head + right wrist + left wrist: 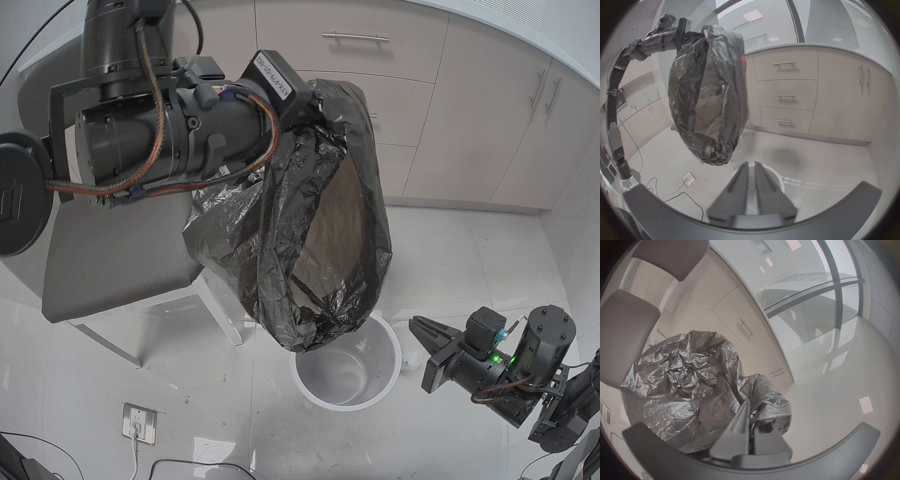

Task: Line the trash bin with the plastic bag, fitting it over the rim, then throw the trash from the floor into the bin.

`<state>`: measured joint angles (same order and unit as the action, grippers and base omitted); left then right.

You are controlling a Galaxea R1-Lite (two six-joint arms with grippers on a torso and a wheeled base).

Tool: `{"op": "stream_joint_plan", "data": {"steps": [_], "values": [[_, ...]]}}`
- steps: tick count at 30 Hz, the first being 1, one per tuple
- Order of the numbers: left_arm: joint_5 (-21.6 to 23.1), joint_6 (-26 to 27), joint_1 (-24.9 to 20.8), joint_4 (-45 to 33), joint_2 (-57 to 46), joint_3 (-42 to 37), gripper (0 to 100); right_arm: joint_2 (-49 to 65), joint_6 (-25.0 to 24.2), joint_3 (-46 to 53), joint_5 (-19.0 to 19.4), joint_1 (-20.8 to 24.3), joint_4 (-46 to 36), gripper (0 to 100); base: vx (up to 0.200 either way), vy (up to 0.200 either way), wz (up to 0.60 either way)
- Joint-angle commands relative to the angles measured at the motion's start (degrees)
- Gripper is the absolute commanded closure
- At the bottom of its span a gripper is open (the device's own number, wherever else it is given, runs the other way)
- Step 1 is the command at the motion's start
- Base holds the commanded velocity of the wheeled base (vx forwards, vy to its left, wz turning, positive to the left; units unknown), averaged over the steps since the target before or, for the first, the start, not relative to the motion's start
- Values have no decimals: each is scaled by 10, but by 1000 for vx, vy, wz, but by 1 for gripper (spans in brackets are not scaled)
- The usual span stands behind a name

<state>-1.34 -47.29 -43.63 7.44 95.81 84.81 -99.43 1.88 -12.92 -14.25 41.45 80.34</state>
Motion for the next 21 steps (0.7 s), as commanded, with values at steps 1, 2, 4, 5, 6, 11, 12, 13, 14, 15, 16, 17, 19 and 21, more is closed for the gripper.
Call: {"op": "stream_joint_plan", "data": {"steps": [1, 2, 4, 5, 6, 11, 12, 13, 14, 15, 16, 17, 19, 21], "values": [[5, 3, 0, -2, 14, 19, 100, -89, 1, 18, -7, 16, 53, 0, 0, 0, 0], [5, 3, 0, -2, 12, 18, 100, -103, 0, 19, -7, 16, 74, 0, 0, 0, 0], [5, 3, -1, -2, 11, 17, 100, -126, 0, 19, -7, 15, 97, 0, 0, 0, 0], [6, 3, -1, -2, 11, 17, 100, -136, 0, 19, -7, 15, 97, 0, 0, 0, 0], [6, 3, -1, -2, 11, 17, 100, -136, 0, 19, -7, 15, 97, 0, 0, 0, 0], [5, 3, -1, -2, 6, 13, 100, -154, -3, -12, -6, 15, 97, 0, 0, 0, 0], [5, 3, -1, -2, 4, 13, 100, -159, -3, -24, -7, 15, 97, 0, 0, 0, 0], [5, 3, -1, -2, 3, 13, 100, -159, -3, -25, -8, 15, 97, 0, 0, 0, 0], [5, 3, -1, -2, 3, 12, 100, -162, -3, -38, -7, 17, 97, 0, 0, 0, 0], [5, 3, -1, -2, 3, 12, 100, -163, -2, -44, -8, 21, 97, 0, 0, 0, 0], [6, 3, -1, -2, 3, 12, 100, -162, -2, -50, -8, 26, 97, 0, 0, 0, 0], [5, 3, -1, -2, 3, 12, 100, -162, -2, -51, -8, 27, 97, 0, 0, 0, 0], [6, 3, -1, -2, 3, 11, 100, -161, -3, -62, -8, 28, 97, 0, 0, 0, 0], [5, 2, -1, -1, 3, 8, 100, -165, -8, -82, -8, 31, 97, 0, 0, 0, 0]]}}
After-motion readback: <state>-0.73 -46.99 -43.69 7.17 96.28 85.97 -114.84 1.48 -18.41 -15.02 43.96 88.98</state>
